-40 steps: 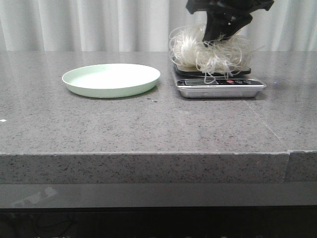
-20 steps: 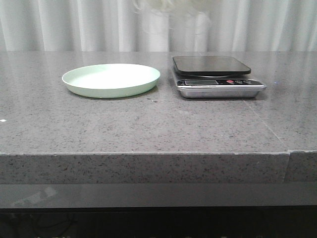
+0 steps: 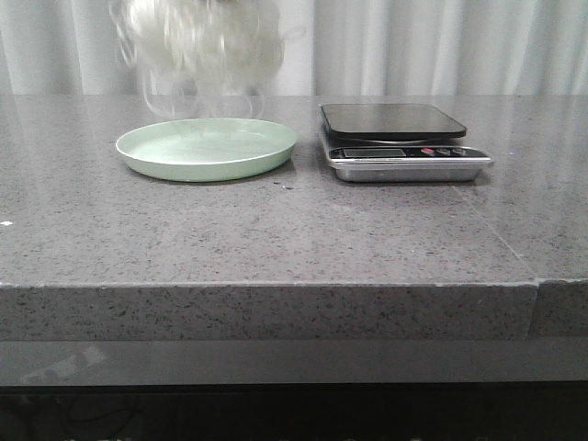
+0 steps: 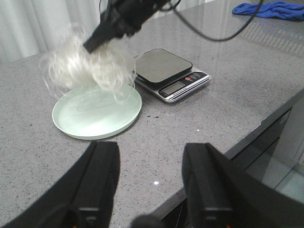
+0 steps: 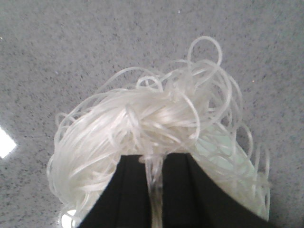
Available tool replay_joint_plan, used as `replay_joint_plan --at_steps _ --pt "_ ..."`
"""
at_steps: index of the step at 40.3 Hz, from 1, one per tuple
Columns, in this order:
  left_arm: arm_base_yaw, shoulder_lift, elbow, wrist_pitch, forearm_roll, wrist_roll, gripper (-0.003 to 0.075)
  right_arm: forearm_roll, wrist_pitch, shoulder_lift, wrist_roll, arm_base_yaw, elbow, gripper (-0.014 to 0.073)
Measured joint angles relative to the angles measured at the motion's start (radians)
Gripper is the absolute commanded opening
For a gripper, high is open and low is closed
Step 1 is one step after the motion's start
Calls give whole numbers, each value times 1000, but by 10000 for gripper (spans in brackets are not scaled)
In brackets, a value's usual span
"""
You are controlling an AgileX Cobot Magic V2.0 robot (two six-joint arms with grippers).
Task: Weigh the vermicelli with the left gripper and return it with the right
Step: 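Lift the vermicelli with the right gripper and carry it over the plate, then lower the vermicelli onto the green plate and open the right gripper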
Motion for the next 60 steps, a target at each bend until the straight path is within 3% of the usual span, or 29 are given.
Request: replay_joint_plan --at_steps 4,10,14,25,35,45,50,60 --pt "0 0 0 0 0 0 407 0 15 41 0 0 0 245" --pt "0 0 0 0 0 0 407 -2 40 61 0 0 0 424" --pt "0 0 0 0 0 0 407 0 38 59 0 0 -2 486" --pt "0 0 0 0 0 0 407 0 93 3 0 0 -4 486" --pt "0 0 0 0 0 -1 407 -16 263 -146 8 0 -6 480" --pt "0 0 0 0 0 -1 407 -122 465 -277 115 0 -4 480" --pt "0 0 0 0 0 -1 407 -145 466 -378 138 0 80 480" --pt "0 -2 -3 -13 -2 -1 407 -168 295 -670 161 0 443 480"
